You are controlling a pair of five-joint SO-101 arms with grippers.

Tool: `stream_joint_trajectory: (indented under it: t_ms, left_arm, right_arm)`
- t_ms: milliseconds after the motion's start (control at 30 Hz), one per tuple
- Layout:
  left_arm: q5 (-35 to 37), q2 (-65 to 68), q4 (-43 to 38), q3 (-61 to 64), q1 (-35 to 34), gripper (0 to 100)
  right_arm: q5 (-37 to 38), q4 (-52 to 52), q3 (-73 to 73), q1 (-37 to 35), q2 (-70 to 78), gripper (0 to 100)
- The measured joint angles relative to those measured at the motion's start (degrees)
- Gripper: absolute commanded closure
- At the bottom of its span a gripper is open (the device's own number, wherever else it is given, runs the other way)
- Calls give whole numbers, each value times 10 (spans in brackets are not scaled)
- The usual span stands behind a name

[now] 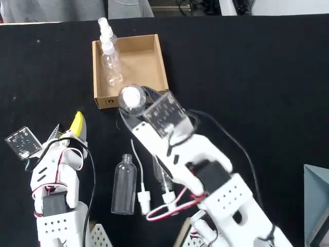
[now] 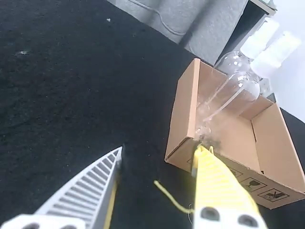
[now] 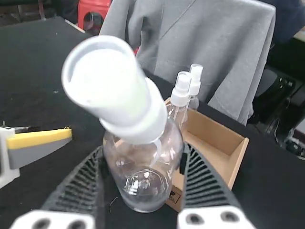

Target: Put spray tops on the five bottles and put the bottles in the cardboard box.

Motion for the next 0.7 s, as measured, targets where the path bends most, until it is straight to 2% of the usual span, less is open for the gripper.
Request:
stream_joint_trajectory:
  t_ms: [400,700]
  left_arm:
    - [0,0,0,0,0,776]
    - [0,0,0,0,0,777]
  right_arm:
    - [-1,0,-127,0,177,945]
    - [-50,0,-218,4,287,945]
